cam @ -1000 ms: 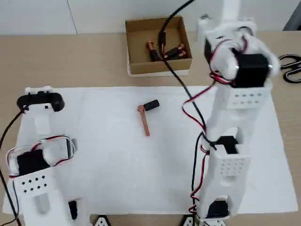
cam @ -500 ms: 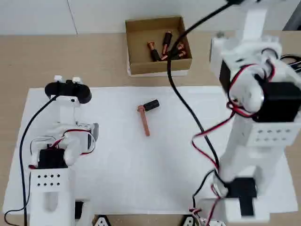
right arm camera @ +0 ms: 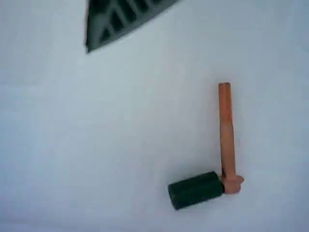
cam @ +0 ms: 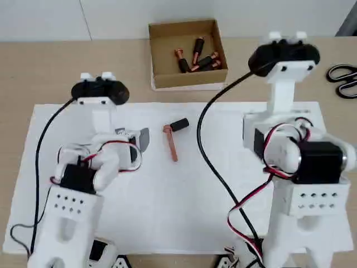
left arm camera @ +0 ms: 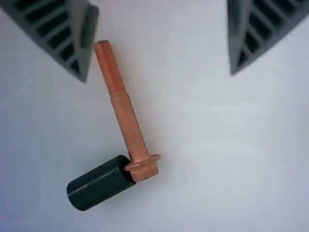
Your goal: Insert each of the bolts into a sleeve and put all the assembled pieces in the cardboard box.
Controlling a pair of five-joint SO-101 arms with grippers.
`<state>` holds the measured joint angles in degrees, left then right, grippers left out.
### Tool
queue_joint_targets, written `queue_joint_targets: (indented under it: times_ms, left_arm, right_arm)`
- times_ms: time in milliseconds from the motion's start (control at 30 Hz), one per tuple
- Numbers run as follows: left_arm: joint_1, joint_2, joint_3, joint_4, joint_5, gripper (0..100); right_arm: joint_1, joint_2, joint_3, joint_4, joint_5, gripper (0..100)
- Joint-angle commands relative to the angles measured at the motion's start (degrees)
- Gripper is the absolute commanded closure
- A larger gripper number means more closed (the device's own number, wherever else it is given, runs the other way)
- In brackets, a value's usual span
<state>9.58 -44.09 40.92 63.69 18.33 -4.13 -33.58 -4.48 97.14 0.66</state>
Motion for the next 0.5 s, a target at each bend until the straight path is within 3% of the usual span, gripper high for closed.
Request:
queue_joint_targets:
  times_ms: [0, 267, 467]
  left_arm:
    - [0.70, 9.85, -9.98, 0.62, 0.70, 82]
    - [0.97, 38.42, -35.12, 11.43, 7.91, 82]
    - [3.52, 53.45, -44.62, 19.52, 8.88, 82]
  right_arm:
    - [0.57, -3.91, 5.19, -1.10, -0.44, 81.2]
    - [0.48, -11.65, 22.42, -9.80, -0.70, 81.2]
    - [0.48, -18.51, 35.52, -17.71, -0.70, 81.2]
